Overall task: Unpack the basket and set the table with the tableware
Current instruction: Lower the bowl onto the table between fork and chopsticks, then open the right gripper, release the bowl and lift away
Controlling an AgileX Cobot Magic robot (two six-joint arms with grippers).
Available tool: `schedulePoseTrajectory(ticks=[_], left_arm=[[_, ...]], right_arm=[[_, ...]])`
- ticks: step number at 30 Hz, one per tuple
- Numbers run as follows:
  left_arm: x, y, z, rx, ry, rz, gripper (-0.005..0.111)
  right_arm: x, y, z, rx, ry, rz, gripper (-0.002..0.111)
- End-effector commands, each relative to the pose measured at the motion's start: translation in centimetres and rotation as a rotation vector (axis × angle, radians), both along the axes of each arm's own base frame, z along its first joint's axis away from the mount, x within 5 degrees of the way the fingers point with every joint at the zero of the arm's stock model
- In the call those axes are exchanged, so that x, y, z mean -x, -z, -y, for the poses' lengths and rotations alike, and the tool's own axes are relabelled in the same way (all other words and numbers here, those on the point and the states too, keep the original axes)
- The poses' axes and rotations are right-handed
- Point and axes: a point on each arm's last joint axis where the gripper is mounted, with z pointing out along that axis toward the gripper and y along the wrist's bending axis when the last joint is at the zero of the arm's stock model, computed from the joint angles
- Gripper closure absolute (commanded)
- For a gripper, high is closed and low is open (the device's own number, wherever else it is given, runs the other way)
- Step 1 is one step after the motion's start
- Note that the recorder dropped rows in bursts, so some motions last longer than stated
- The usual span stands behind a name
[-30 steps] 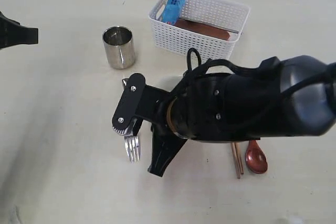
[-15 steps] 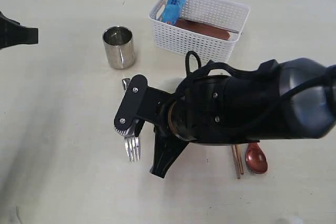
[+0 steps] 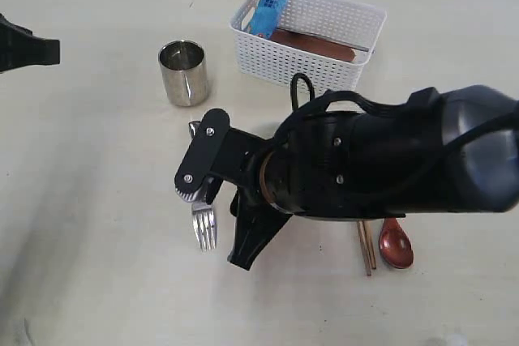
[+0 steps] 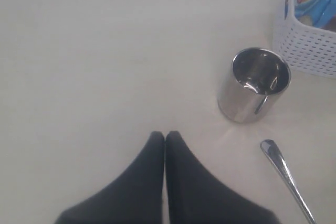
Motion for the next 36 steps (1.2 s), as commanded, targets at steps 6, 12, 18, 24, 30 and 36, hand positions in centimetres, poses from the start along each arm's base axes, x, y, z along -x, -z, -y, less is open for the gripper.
schedulePoseTrajectory(ticks=[6, 12, 18, 24, 30, 36], left_arm=[[-4.0, -6.7, 1.9, -0.037, 0.145, 0.386, 0.106], [-14.2, -10.6, 4.6, -0.252, 0.186, 0.31, 0.106], [-23.2, -7.6, 7.1, -0.553, 0.368, 0.148, 0.075], [-26.2, -5.4, 10.9, -0.639, 0.872, 0.149, 0.063], [-27.4, -3.7, 12.3, -0.588, 1.002, 0.165, 0.063], [-28.4, -1.4, 13.1, -0.525, 1.025, 0.139, 0.063]], right_arm=[[-2.9, -14.7, 7.7, -0.283, 0.317, 0.275, 0.066], [-9.1, -16.8, 17.9, -0.482, 0.698, 0.404, 0.066], [-15.3, -11.7, 19.0, -0.471, 0.724, 0.343, 0.066], [-19.7, -10.1, 17.6, -0.318, 0.75, 0.186, 0.066], [-20.9, -9.9, 16.5, -0.358, 0.707, -0.023, 0.066], [-22.8, -8.4, 16.6, -0.472, 0.851, -0.085, 0.066]])
